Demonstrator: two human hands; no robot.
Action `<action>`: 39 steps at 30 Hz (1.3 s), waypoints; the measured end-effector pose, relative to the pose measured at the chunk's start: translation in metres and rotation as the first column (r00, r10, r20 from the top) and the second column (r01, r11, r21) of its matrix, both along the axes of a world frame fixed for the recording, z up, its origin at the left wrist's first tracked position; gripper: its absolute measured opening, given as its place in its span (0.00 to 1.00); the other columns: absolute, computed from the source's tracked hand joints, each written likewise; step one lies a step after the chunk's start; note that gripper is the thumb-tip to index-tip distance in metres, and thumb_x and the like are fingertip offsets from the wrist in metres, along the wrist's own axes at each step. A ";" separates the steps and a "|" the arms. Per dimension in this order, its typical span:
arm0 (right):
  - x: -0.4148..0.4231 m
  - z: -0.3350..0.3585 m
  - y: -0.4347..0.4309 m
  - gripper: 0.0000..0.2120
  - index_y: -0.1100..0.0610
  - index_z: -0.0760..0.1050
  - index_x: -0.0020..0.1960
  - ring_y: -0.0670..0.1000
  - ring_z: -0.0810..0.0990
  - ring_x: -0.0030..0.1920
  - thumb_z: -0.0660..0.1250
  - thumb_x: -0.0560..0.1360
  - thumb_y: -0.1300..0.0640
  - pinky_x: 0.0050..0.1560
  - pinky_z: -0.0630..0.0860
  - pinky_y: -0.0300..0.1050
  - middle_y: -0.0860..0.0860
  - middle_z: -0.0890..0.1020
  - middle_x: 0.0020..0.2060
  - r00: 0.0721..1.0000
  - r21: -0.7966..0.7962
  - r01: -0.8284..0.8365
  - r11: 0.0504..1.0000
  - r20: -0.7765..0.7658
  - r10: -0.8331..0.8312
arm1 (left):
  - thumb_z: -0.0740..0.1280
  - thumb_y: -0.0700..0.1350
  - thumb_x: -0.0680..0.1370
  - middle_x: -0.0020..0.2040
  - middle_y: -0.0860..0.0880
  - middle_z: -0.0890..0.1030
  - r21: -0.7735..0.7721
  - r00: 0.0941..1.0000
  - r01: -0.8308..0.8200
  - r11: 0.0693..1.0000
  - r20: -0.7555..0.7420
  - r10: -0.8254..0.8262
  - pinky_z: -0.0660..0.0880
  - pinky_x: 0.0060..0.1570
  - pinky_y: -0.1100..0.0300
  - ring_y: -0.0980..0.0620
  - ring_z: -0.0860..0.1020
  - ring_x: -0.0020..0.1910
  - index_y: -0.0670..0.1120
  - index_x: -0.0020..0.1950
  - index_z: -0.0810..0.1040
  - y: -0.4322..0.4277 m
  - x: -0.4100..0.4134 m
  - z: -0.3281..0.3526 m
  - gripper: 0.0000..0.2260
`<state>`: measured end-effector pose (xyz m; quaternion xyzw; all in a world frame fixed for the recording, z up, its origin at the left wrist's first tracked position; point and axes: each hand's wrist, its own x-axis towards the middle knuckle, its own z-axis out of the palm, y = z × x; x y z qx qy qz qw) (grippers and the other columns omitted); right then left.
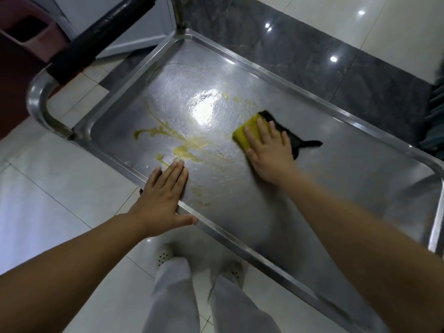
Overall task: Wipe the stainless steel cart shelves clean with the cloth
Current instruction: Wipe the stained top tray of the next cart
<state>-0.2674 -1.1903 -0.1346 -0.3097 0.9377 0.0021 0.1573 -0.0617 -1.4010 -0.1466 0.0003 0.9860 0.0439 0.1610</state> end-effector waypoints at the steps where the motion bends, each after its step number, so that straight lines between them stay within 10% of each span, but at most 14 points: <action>1: 0.022 0.000 -0.004 0.26 0.42 0.43 0.78 0.56 0.39 0.77 0.47 0.82 0.43 0.73 0.41 0.58 0.49 0.40 0.78 0.999 0.002 -0.047 0.999 0.002 0.047 | 0.46 0.76 0.71 0.78 0.43 0.46 -0.001 1.000 0.001 1.000 0.007 -0.001 0.40 0.72 0.51 0.51 0.41 0.76 0.42 0.77 0.45 0.000 0.000 0.001 0.48; 9: 0.149 -0.017 -0.014 0.25 0.43 0.57 0.76 0.58 0.57 0.76 0.49 0.80 0.42 0.70 0.53 0.60 0.51 0.60 0.76 0.963 -0.097 -0.270 0.958 -0.050 0.266 | 0.45 0.77 0.64 0.70 0.49 0.24 0.161 0.999 -0.030 0.987 0.021 0.027 0.21 0.64 0.61 0.57 0.21 0.67 0.46 0.69 0.24 -0.005 -0.001 0.009 0.51; 16: 0.082 -0.012 -0.019 0.26 0.44 0.61 0.75 0.54 0.58 0.76 0.54 0.78 0.42 0.73 0.51 0.55 0.48 0.61 0.75 0.937 -0.088 -0.343 0.935 -0.096 0.335 | 0.44 0.77 0.59 0.67 0.51 0.21 0.142 0.999 -0.003 0.990 0.044 -0.004 0.17 0.56 0.67 0.60 0.17 0.61 0.46 0.66 0.20 -0.095 -0.022 0.029 0.53; 22: -0.028 -0.002 -0.048 0.32 0.40 0.48 0.76 0.50 0.47 0.77 0.39 0.74 0.35 0.74 0.43 0.50 0.44 0.49 0.77 0.997 -0.061 0.065 0.996 -0.043 -0.068 | 0.48 0.78 0.62 0.74 0.49 0.28 0.152 0.995 0.090 0.984 0.026 -0.095 0.22 0.64 0.65 0.57 0.25 0.70 0.43 0.73 0.29 -0.150 -0.037 0.020 0.56; 29: -0.103 -0.003 -0.068 0.26 0.43 0.45 0.78 0.53 0.41 0.77 0.49 0.82 0.44 0.74 0.42 0.57 0.47 0.41 0.78 0.881 -0.012 0.473 0.881 0.016 -0.473 | 0.52 0.77 0.65 0.76 0.46 0.32 0.122 0.992 0.124 0.985 -0.029 -0.121 0.32 0.71 0.57 0.51 0.32 0.74 0.43 0.76 0.33 -0.158 -0.036 0.001 0.54; 39: 0.064 -0.003 -0.089 0.29 0.40 0.44 0.76 0.54 0.45 0.77 0.33 0.77 0.34 0.73 0.43 0.53 0.46 0.45 0.77 0.975 -0.057 0.219 0.974 0.031 -0.218 | 0.54 0.73 0.67 0.76 0.38 0.54 0.031 0.989 0.146 0.989 0.011 -0.146 0.46 0.71 0.54 0.48 0.44 0.76 0.35 0.76 0.52 -0.160 -0.035 0.008 0.52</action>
